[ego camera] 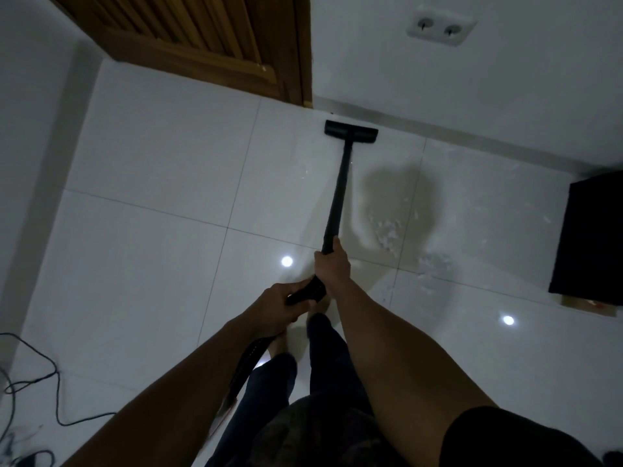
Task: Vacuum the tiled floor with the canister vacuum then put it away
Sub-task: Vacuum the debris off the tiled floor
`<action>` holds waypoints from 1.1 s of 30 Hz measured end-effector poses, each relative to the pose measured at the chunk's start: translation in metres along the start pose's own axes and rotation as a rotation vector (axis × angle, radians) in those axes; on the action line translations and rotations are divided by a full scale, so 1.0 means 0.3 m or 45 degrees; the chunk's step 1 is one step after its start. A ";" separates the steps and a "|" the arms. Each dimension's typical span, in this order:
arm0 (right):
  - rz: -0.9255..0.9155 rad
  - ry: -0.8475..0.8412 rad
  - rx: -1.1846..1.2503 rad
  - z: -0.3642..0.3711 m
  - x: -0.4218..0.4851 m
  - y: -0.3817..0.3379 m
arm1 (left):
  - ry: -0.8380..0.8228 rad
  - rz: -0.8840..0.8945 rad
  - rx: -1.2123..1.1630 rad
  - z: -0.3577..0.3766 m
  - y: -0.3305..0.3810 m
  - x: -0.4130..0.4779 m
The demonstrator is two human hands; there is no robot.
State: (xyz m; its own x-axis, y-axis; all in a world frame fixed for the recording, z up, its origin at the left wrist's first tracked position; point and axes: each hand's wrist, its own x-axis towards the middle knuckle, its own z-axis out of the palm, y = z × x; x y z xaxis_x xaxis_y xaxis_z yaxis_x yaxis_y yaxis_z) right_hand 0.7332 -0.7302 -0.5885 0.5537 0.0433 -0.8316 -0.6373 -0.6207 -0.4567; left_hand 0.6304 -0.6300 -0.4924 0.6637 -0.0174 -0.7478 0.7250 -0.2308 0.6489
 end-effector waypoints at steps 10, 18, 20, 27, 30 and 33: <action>0.020 -0.114 -0.100 0.099 -0.041 -0.019 | 0.028 -0.040 -0.062 -0.049 -0.016 -0.094; 0.051 0.009 -0.284 0.210 -0.158 0.143 | -0.066 -0.061 -0.033 -0.031 -0.131 -0.269; 0.022 0.048 -0.341 0.274 -0.158 0.266 | -0.113 -0.046 0.006 -0.017 -0.183 -0.342; 0.087 0.211 -0.282 0.374 -0.294 0.510 | -0.196 -0.027 0.135 0.046 -0.343 -0.544; 0.035 0.166 -0.242 0.360 -0.492 0.497 | -0.237 -0.006 0.175 0.074 -0.400 -0.609; 0.088 0.170 -0.124 0.361 -0.597 0.563 | -0.288 -0.025 0.189 0.117 -0.483 -0.650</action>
State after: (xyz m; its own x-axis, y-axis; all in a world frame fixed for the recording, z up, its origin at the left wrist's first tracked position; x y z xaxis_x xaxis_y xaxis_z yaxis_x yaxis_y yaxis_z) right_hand 0.4684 -0.7580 -0.5508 0.5805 -0.1026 -0.8078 -0.6252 -0.6917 -0.3614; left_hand 0.3894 -0.6271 -0.4455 0.5799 -0.2248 -0.7830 0.6911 -0.3732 0.6190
